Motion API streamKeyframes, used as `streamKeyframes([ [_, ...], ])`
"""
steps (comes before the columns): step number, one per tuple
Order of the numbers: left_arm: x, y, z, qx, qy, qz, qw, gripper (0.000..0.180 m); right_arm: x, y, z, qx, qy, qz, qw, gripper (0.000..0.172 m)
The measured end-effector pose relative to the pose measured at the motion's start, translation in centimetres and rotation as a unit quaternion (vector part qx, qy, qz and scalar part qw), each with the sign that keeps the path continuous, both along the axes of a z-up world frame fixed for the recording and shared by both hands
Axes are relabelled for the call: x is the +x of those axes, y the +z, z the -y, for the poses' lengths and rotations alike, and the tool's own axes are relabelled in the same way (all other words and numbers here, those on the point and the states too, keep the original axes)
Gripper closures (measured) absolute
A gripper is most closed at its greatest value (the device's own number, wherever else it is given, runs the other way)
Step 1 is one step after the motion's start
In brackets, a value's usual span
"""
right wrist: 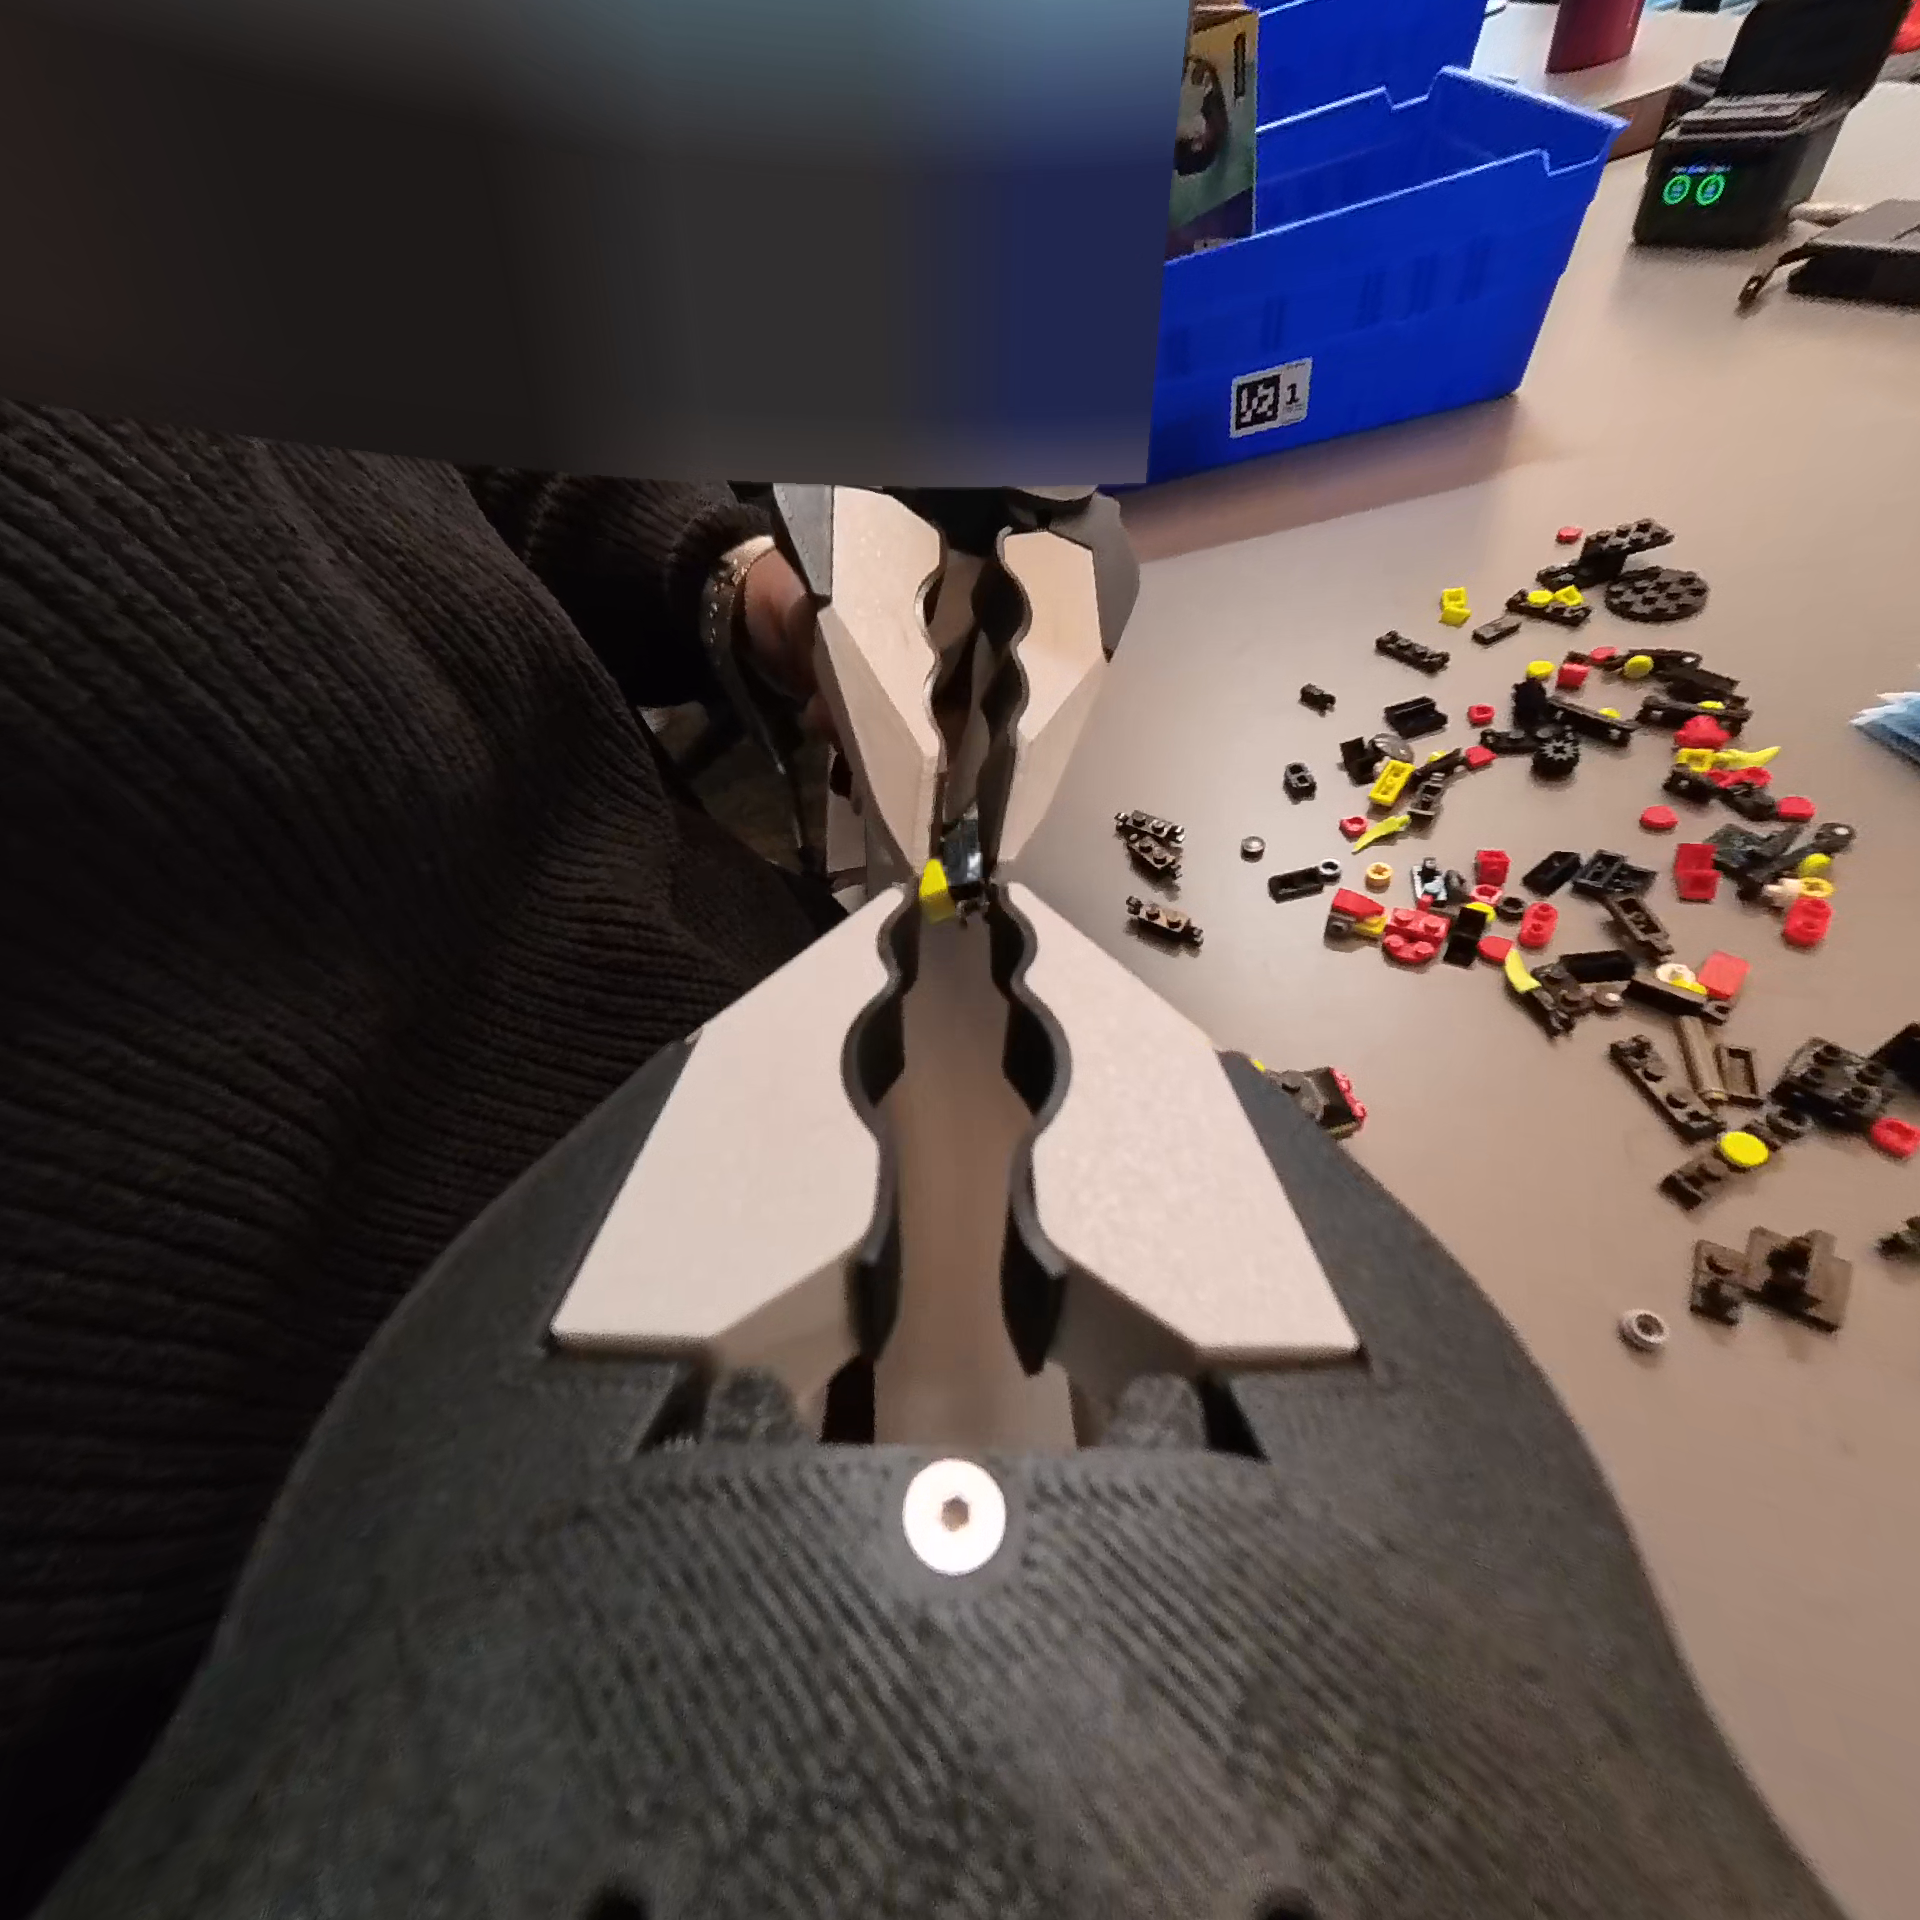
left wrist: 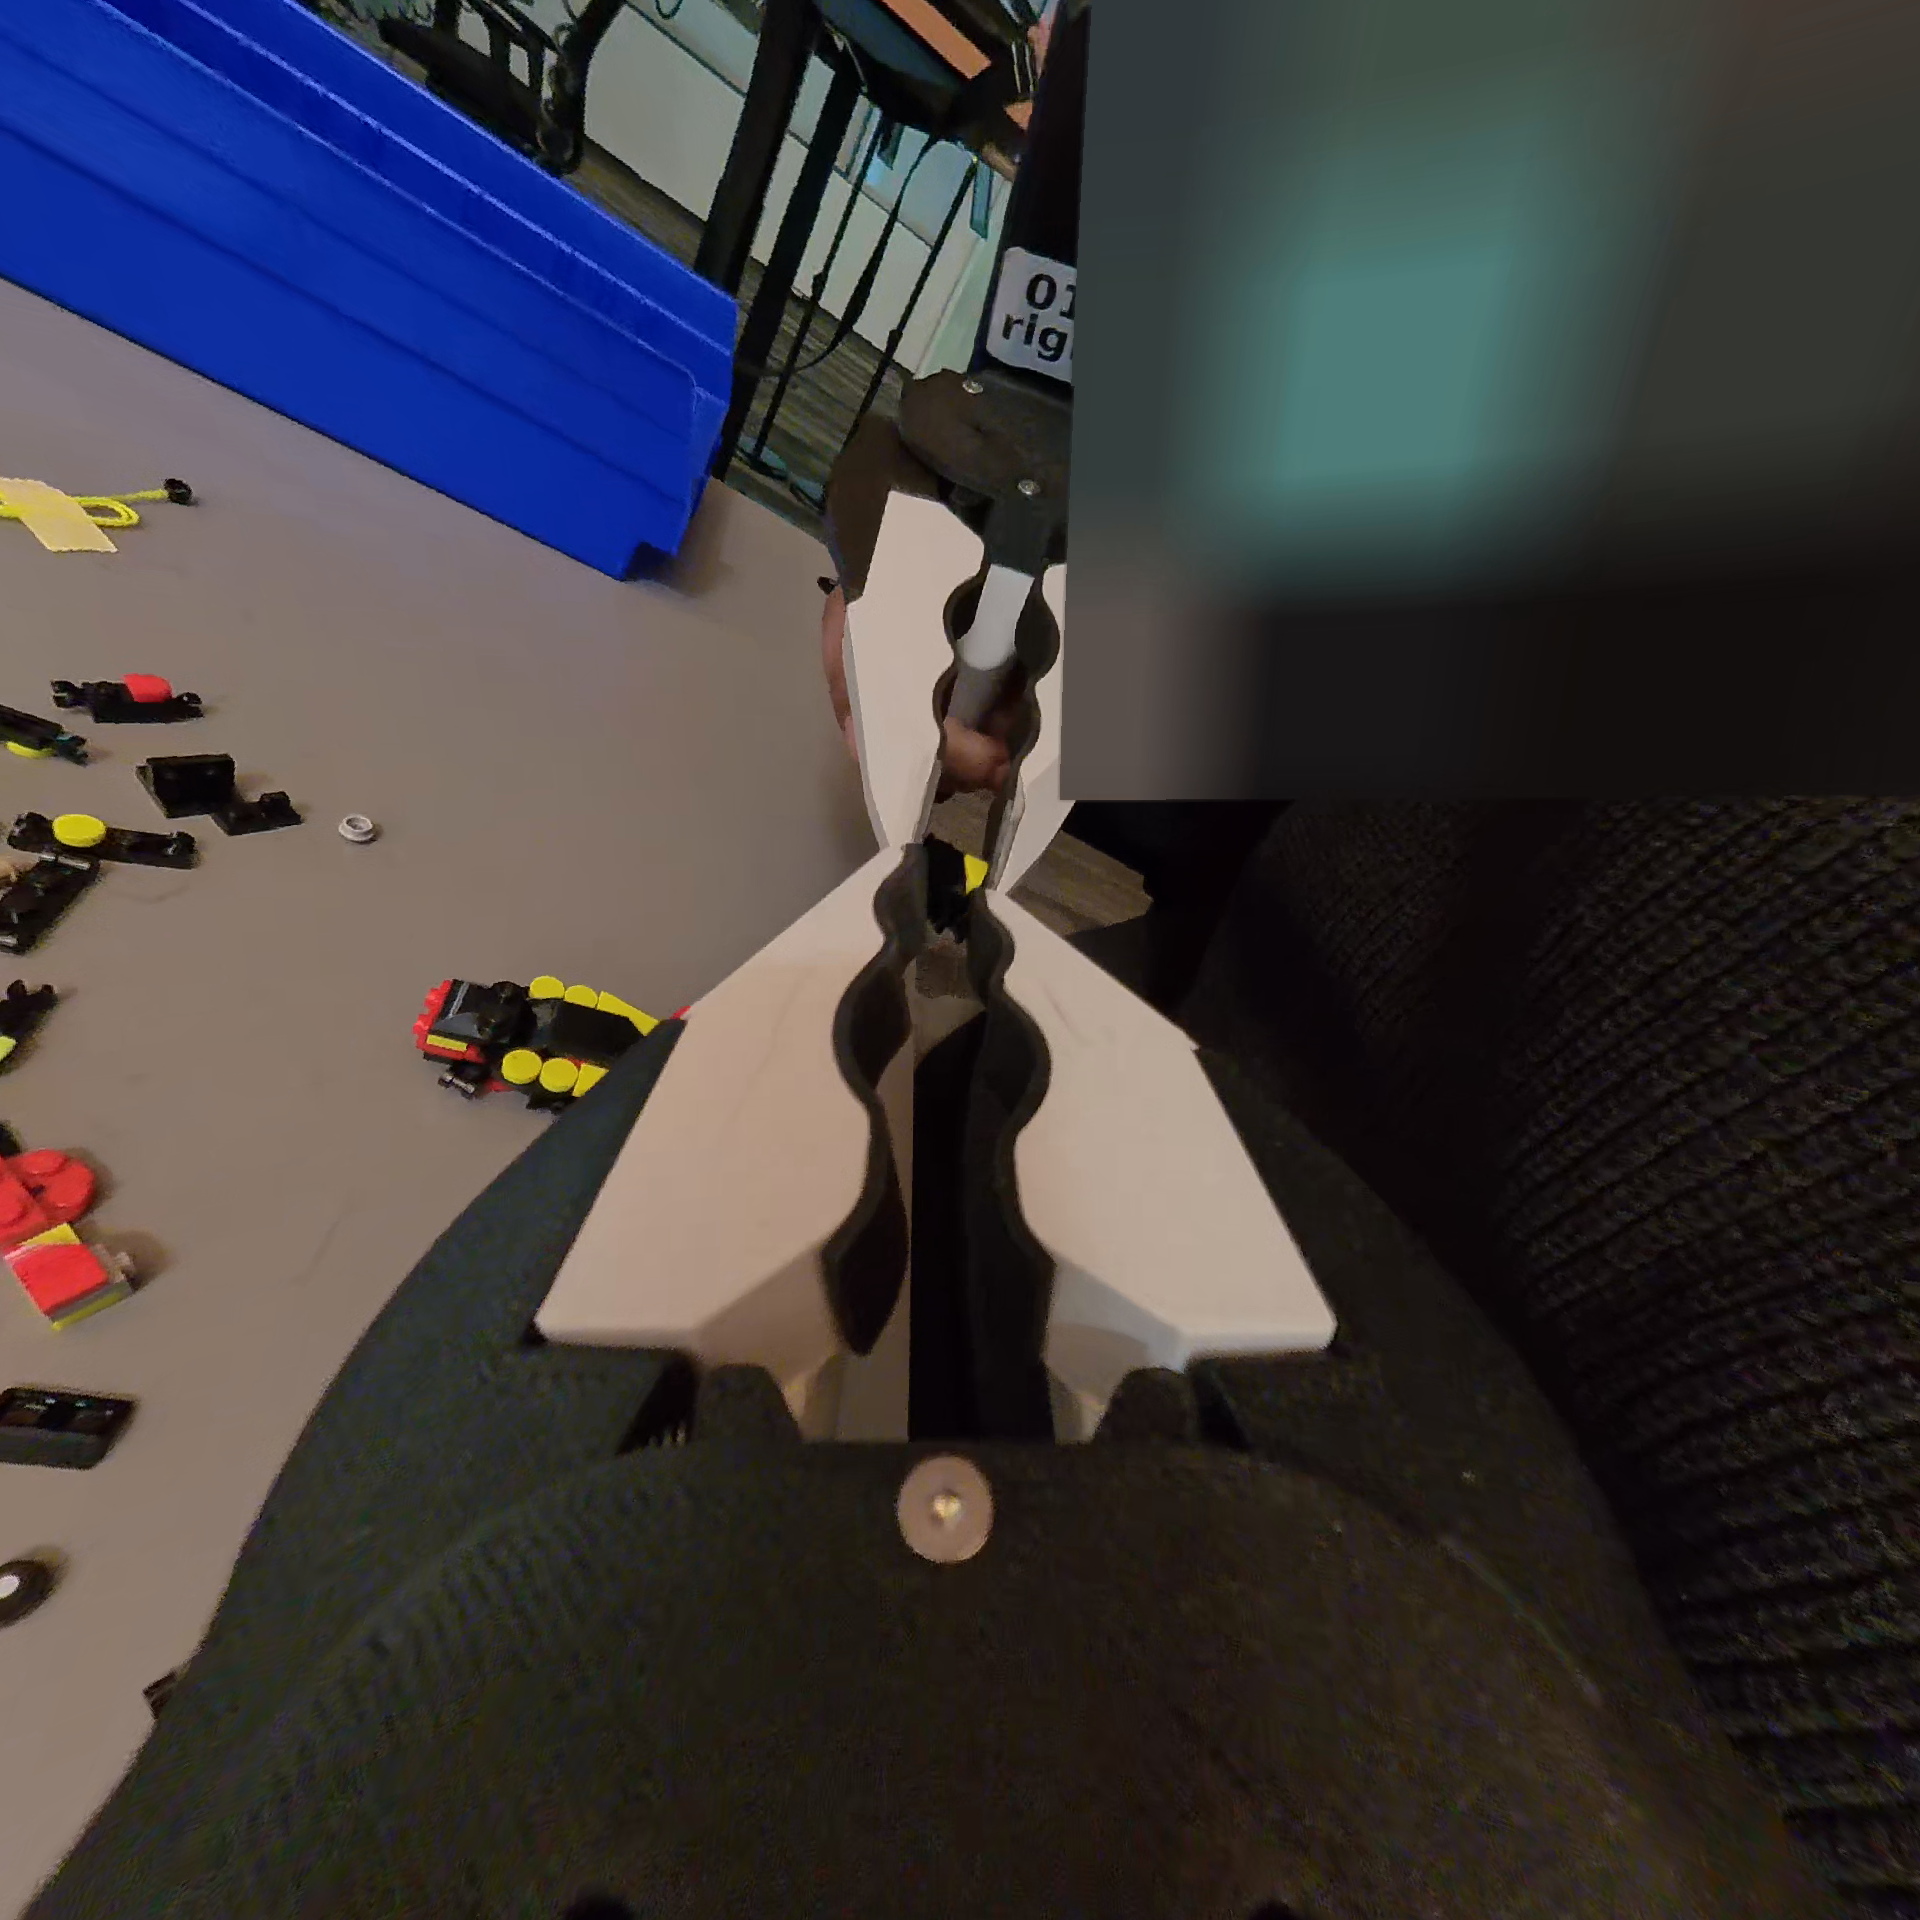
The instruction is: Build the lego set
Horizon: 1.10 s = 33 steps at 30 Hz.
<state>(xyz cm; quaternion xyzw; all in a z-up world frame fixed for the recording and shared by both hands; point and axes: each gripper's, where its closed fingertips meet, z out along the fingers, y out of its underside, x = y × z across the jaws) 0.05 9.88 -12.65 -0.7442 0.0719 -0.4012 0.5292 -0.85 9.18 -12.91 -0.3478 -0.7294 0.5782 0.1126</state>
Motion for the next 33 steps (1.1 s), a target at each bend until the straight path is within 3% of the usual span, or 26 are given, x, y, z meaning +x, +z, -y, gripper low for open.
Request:
streamKeyframes([
  [5,-0.2,0.4,0.0,-0.005,-0.003,0.042,0.999,0.175,-0.2,0.4,0.0,-0.018,-0.002,-0.012,1.000,0.160],
  [9,0.0,1.7,0.3,-0.010,-0.037,0.151,0.988,0.175,0.3,1.6,0.2,-0.091,0.026,-0.018,0.995,0.160],
  [12,0.4,2.2,0.5,-0.012,-0.057,0.191,0.980,0.176,0.9,2.1,0.4,-0.137,0.054,0.000,0.989,0.161],
  [20,0.9,2.1,1.0,-0.018,-0.073,0.188,0.979,0.176,1.3,2.1,0.8,-0.176,0.079,0.037,0.981,0.161],
  [33,0.3,1.4,0.2,-0.016,-0.032,0.148,0.988,0.175,0.7,1.4,0.1,-0.162,0.054,0.060,0.984,0.161],
])
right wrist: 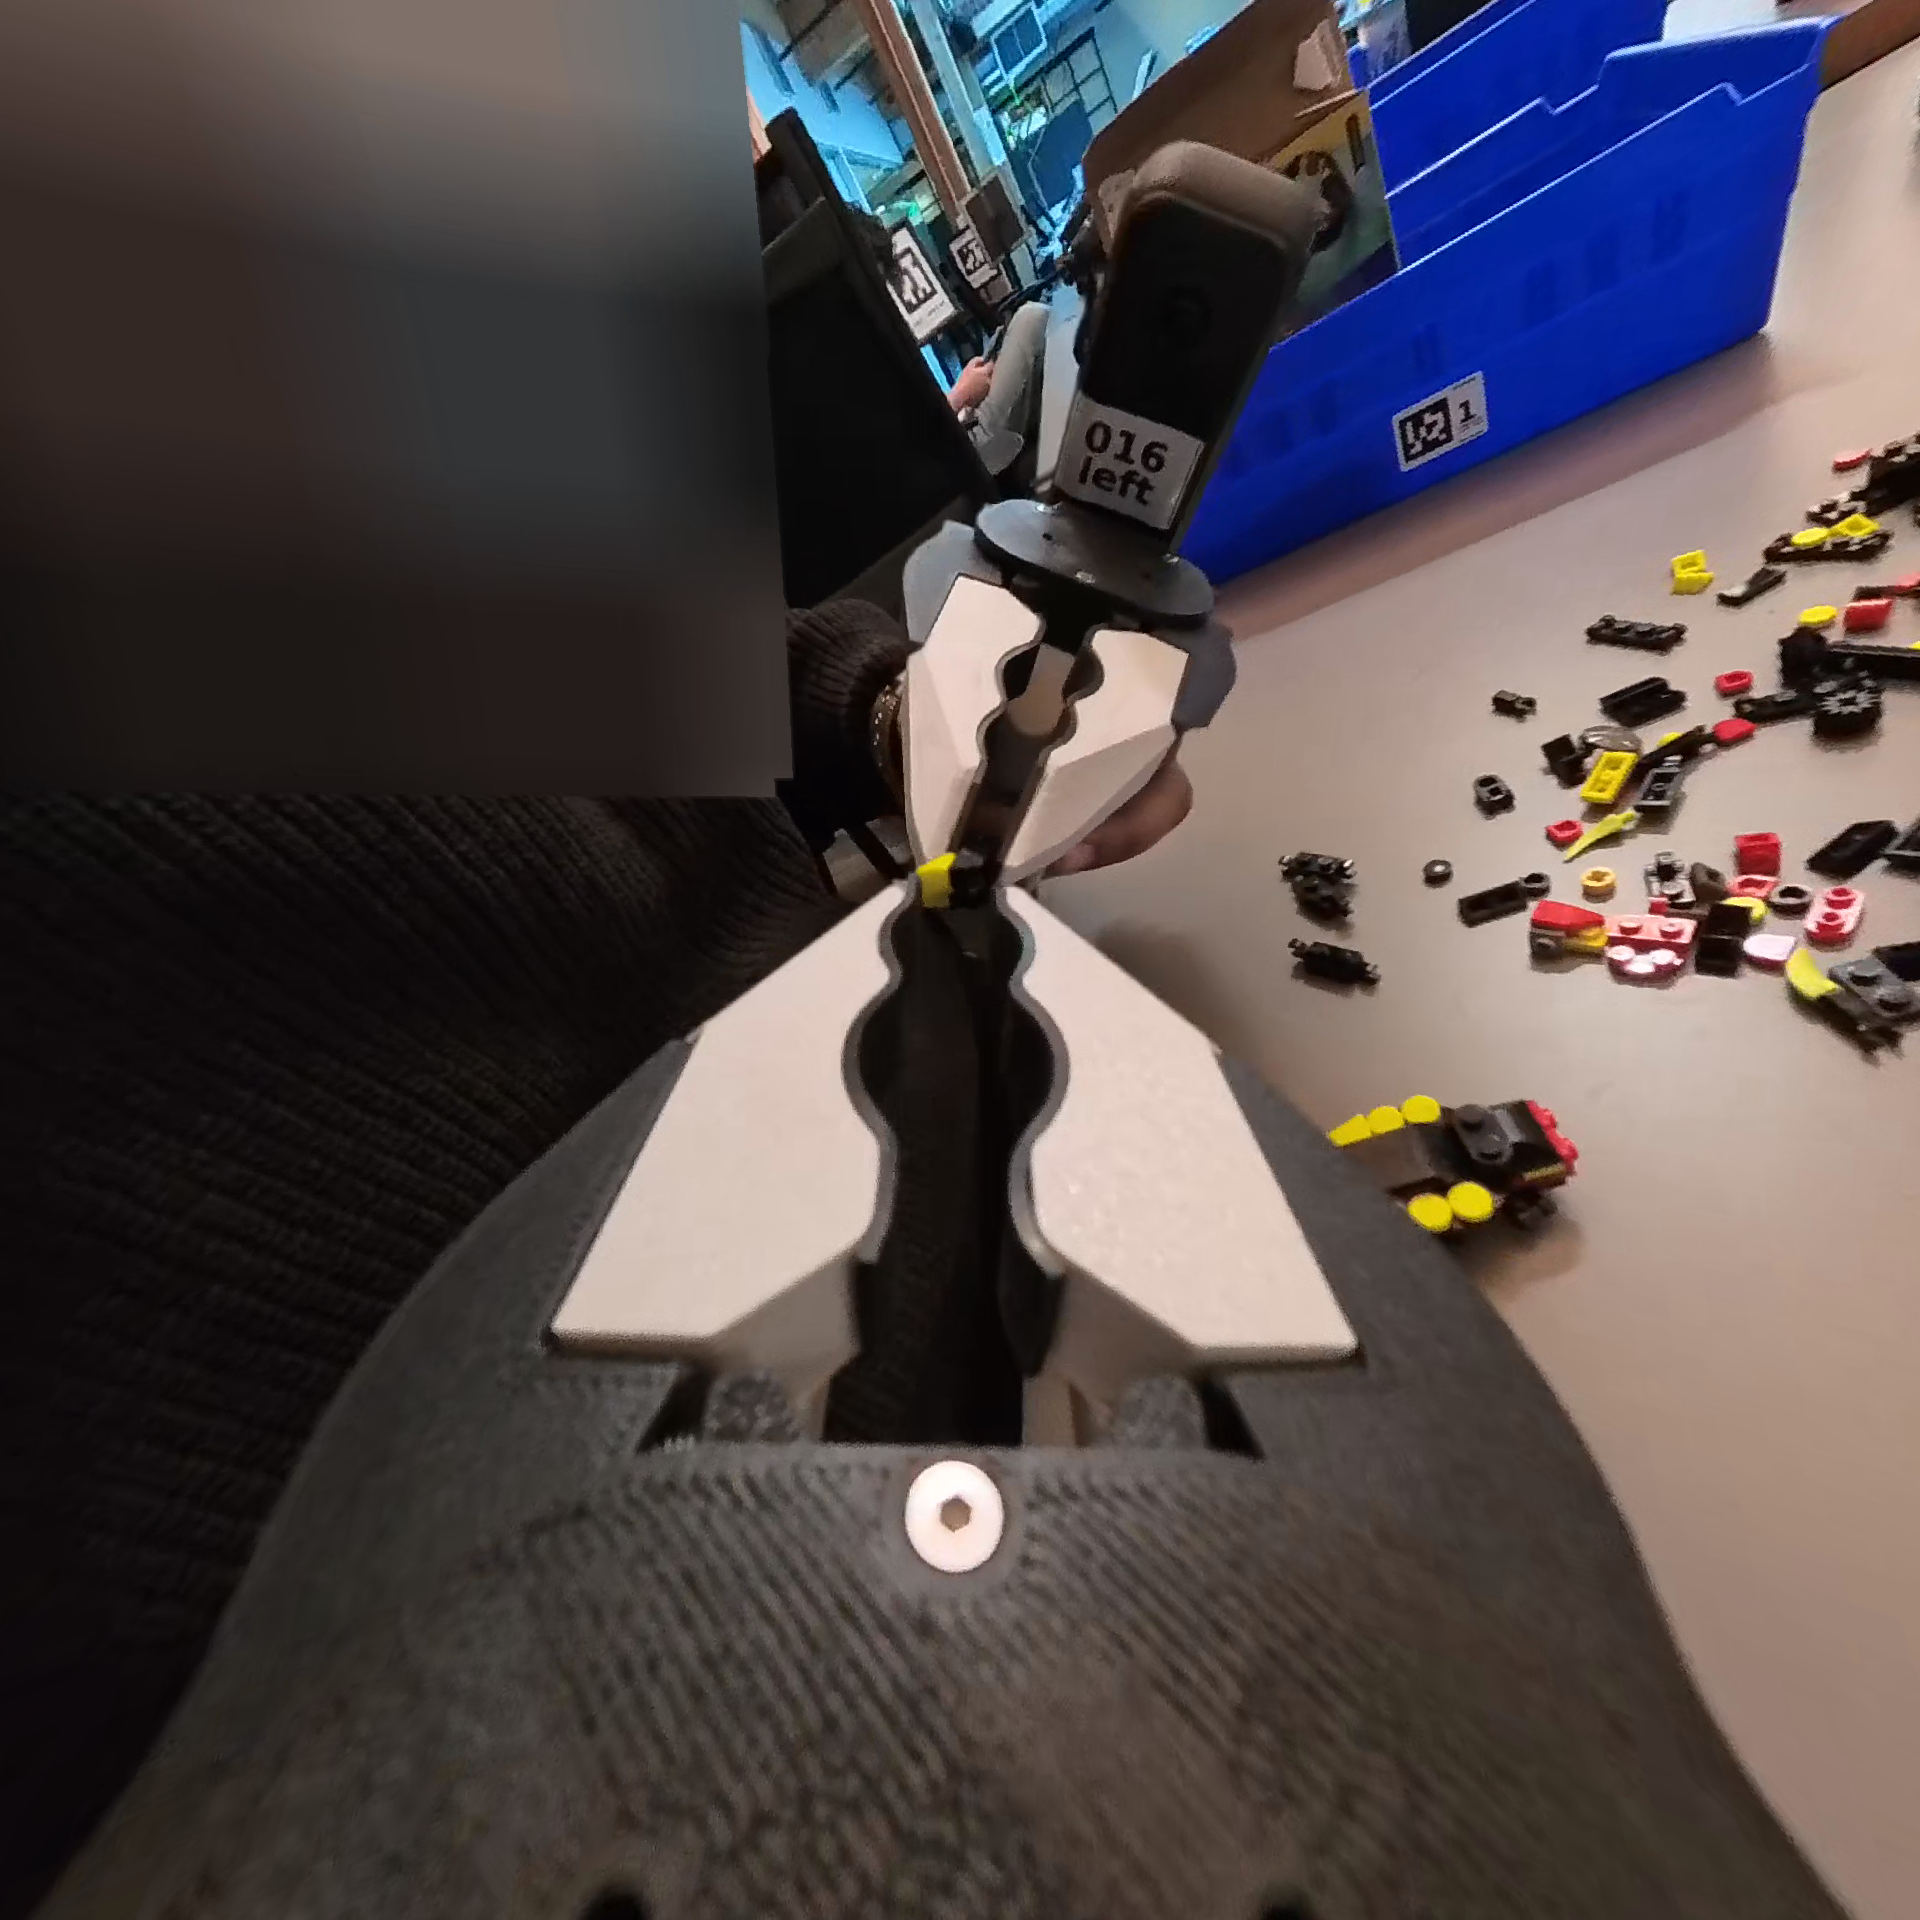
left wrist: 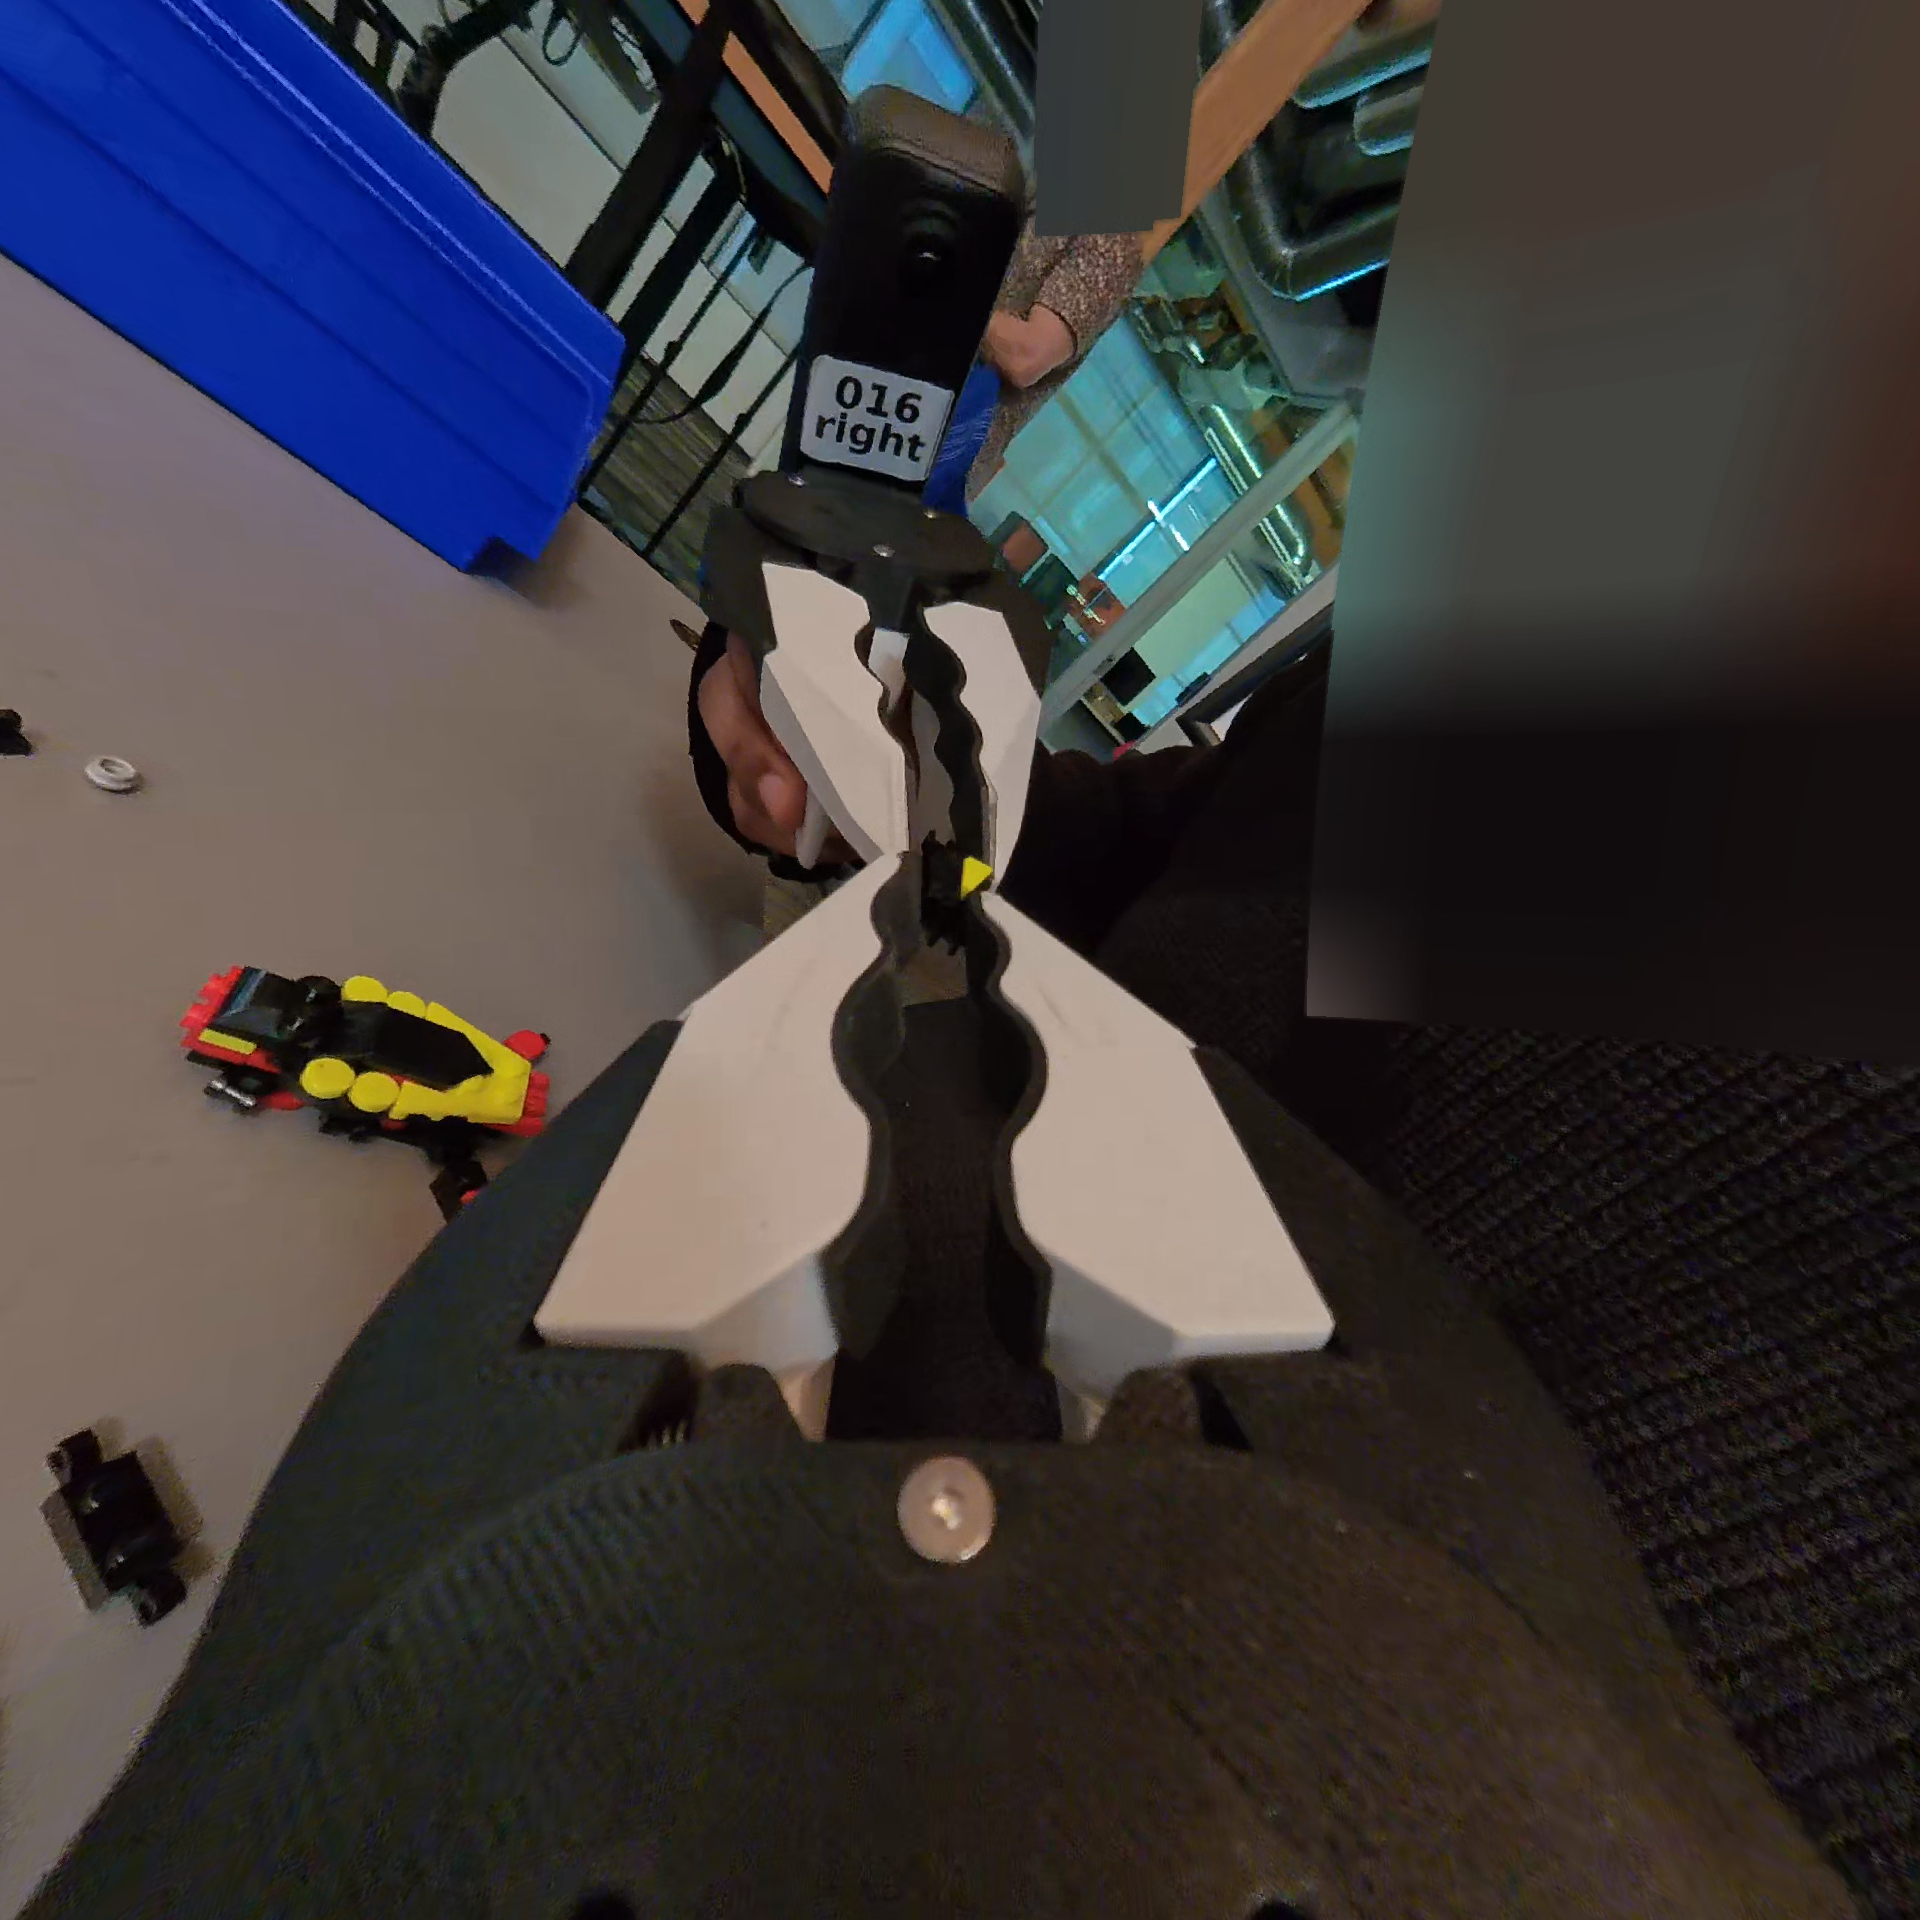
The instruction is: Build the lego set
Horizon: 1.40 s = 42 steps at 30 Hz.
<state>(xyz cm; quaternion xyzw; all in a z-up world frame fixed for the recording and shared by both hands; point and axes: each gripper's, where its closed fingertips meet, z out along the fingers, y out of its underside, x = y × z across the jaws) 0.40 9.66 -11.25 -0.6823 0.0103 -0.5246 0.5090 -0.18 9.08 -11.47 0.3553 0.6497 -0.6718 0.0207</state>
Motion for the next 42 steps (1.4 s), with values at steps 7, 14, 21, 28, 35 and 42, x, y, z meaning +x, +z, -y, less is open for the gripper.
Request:
streamKeyframes([
  [7,-0.1,-0.3,0.2,0.002,0.003,-0.033,0.999,0.172,0.0,-0.2,0.0,0.011,-0.003,-0.005,1.000,0.161],
  [14,-0.3,-0.4,0.2,0.007,0.011,-0.052,0.999,0.174,-0.1,-0.1,0.0,0.008,-0.005,-0.006,1.000,0.161],
  [21,-0.1,-0.4,0.1,0.015,0.022,-0.070,0.997,0.173,-0.2,0.0,0.1,0.007,-0.008,-0.006,1.000,0.162],
  [28,-0.2,-0.8,-0.2,0.012,0.039,-0.098,0.994,0.175,-0.4,-0.3,-0.2,0.017,-0.019,-0.001,1.000,0.162],
  [35,-0.4,-1.0,-0.5,0.005,0.056,-0.119,0.991,0.175,-0.6,-0.4,-0.5,0.034,-0.031,-0.006,0.999,0.162],
  [42,-1.1,-1.2,-0.8,-0.001,0.071,-0.137,0.988,0.175,-1.4,-0.6,-0.8,0.059,-0.063,-0.041,0.995,0.161],
])
